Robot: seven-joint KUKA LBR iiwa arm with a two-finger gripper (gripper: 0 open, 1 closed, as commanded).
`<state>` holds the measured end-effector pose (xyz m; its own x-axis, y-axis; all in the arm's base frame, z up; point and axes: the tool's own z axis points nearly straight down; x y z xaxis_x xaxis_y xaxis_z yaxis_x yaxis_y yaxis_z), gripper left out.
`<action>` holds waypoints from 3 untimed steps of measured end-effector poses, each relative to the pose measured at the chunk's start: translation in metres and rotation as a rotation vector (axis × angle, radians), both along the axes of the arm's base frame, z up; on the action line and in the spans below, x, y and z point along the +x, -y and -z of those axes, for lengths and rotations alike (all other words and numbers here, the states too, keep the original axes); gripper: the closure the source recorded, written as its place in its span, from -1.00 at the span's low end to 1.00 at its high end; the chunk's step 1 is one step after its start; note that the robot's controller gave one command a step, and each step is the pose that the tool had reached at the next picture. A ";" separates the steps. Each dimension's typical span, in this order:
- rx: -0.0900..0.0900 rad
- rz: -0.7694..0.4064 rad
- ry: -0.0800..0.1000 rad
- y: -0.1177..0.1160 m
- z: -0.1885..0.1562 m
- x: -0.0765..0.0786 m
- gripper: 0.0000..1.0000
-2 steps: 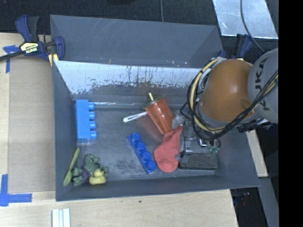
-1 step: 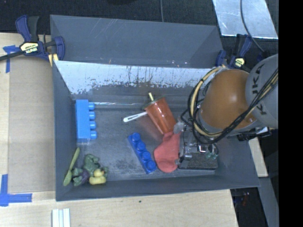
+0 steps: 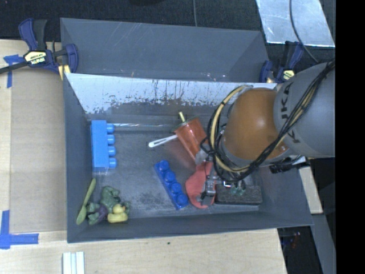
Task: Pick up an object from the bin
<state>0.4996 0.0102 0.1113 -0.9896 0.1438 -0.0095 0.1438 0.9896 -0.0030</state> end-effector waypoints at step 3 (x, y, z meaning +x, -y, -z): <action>-0.001 -0.051 0.006 -0.017 0.017 -0.005 1.00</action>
Offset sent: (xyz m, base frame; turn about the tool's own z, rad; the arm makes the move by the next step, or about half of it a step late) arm 0.0000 0.0000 0.0000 0.0000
